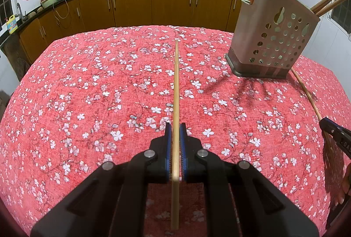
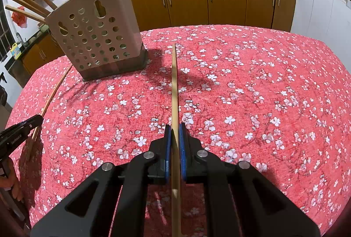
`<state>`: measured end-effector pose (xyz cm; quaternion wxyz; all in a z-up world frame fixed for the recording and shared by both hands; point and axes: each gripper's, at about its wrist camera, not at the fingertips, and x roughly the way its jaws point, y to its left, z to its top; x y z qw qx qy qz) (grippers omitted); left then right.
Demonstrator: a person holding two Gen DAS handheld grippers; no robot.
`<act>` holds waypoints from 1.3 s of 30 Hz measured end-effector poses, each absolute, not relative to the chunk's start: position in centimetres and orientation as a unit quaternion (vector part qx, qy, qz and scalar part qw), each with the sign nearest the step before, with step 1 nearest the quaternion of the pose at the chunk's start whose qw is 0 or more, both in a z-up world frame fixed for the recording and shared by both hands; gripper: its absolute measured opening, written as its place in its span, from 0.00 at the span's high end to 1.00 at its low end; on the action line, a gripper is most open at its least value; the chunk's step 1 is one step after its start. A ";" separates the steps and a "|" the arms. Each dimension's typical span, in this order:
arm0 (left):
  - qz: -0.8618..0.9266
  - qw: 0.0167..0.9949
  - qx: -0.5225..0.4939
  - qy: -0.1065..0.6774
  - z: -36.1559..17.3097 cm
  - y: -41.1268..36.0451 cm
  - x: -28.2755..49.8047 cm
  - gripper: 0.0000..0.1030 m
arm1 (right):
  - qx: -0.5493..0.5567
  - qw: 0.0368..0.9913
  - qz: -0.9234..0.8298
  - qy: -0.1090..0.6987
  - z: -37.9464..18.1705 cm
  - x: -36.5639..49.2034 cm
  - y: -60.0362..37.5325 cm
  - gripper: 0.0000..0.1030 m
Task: Organize utensils
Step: 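Close both tools on one loose wooden chopstick each, then lift both held chopsticks upright and carry them over the holder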
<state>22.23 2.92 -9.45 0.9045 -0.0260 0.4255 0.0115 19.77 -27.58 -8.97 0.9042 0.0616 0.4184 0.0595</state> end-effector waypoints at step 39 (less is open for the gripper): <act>-0.011 0.938 -0.016 0.347 -0.5 3.5 18.3 0.93 | 0.061 0.952 0.045 0.295 0.5 15.2 -30.3 0.93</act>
